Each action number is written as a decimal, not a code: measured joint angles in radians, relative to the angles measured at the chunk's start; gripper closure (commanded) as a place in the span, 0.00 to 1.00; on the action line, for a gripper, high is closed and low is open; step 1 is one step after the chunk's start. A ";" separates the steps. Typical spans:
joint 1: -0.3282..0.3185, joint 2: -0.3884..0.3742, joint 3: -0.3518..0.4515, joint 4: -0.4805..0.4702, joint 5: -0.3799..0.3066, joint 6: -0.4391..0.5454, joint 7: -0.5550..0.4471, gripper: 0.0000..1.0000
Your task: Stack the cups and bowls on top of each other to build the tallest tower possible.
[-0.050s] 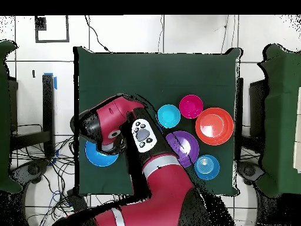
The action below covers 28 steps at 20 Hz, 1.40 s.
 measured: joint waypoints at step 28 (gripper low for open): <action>-0.025 -0.026 0.000 0.000 -0.031 0.000 -0.035 1.00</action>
